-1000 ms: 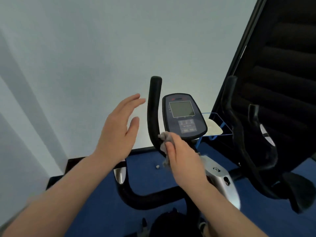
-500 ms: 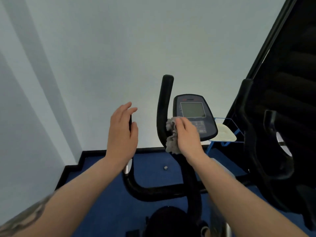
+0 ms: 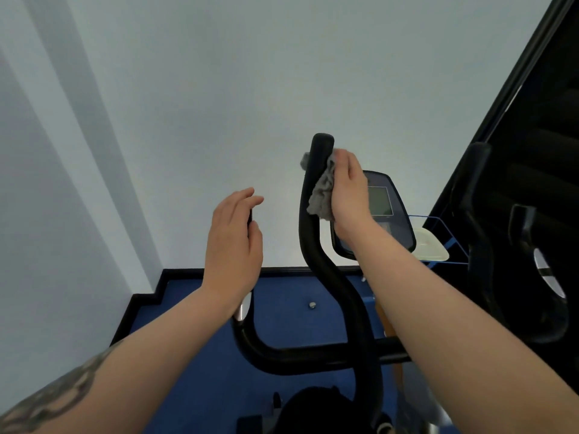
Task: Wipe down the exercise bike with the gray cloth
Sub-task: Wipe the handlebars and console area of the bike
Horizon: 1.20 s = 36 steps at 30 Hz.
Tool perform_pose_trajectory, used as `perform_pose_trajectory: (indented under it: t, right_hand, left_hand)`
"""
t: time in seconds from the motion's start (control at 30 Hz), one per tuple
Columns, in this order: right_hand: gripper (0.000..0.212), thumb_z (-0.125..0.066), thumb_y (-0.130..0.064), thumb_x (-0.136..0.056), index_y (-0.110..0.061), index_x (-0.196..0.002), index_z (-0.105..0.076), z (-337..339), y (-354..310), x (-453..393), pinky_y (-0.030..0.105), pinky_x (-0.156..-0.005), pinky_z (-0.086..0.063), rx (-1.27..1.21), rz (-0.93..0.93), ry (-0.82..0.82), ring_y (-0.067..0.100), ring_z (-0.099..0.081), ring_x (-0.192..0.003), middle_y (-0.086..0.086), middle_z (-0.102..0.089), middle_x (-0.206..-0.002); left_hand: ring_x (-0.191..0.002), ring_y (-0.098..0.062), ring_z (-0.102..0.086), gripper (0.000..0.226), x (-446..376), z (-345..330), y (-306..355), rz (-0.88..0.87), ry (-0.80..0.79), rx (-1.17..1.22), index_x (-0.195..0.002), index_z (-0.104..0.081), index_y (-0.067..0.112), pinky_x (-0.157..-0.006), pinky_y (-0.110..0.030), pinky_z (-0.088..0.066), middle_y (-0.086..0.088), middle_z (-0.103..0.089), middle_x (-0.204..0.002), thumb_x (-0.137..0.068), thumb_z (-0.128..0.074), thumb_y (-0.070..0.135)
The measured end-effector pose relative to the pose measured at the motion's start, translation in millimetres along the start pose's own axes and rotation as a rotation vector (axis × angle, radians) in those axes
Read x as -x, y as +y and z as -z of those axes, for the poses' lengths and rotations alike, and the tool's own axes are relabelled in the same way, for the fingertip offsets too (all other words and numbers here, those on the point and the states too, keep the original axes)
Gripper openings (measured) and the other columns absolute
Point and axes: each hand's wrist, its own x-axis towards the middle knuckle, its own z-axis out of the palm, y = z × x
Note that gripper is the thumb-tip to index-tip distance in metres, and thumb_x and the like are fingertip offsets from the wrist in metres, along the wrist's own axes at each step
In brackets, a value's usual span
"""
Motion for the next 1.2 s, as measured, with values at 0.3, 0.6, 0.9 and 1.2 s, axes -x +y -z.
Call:
perform_pose_trajectory:
  t: [0.3,0.6,0.9,1.2]
  right_hand:
    - [0.053,-0.034,-0.047,-0.103,-0.004,-0.125,-0.056,-4,-29,-28,0.017,-0.036,-0.035,-0.118,-0.148,-0.106,0.007,-0.047,-0.041,0.020,-0.063,-0.092]
    - [0.047,-0.030,-0.038,-0.106,-0.001,-0.118,-0.056,-1,-23,-31,0.028,-0.068,-0.054,-0.187,-0.104,-0.145,0.023,-0.070,-0.087,0.017,-0.072,-0.103]
    - [0.032,-0.035,-0.038,-0.104,-0.016,-0.104,-0.059,-9,-28,-22,0.046,-0.087,-0.053,-0.023,0.007,0.006,0.033,-0.066,-0.104,0.017,-0.069,-0.111]
    - [0.014,-0.045,-0.029,-0.101,-0.022,-0.112,-0.052,-13,-24,2,0.033,-0.077,-0.054,0.056,0.344,0.150,0.009,-0.063,-0.083,-0.006,-0.063,-0.096]
  left_hand:
    - [-0.135,-0.008,-0.034,0.041,1,-1,1,0.005,0.002,0.010,-0.132,-0.054,0.014,-0.113,-0.017,-0.025,0.006,-0.046,-0.142,-0.096,-0.042,-0.002]
    - [-0.134,-0.007,-0.035,0.040,1,-2,-1,0.007,0.008,0.013,-0.131,-0.054,0.015,-0.111,-0.014,-0.025,0.007,-0.046,-0.142,-0.096,-0.042,0.000]
    - [-0.134,-0.005,-0.034,0.040,1,-3,-1,0.010,0.008,0.018,-0.131,-0.054,0.017,-0.110,-0.016,-0.027,0.009,-0.045,-0.142,-0.096,-0.041,0.000]
    - [-0.134,-0.007,-0.035,0.040,1,-3,0,0.008,0.007,0.008,-0.131,-0.054,0.016,-0.111,-0.019,-0.029,0.007,-0.046,-0.142,-0.096,-0.042,0.000]
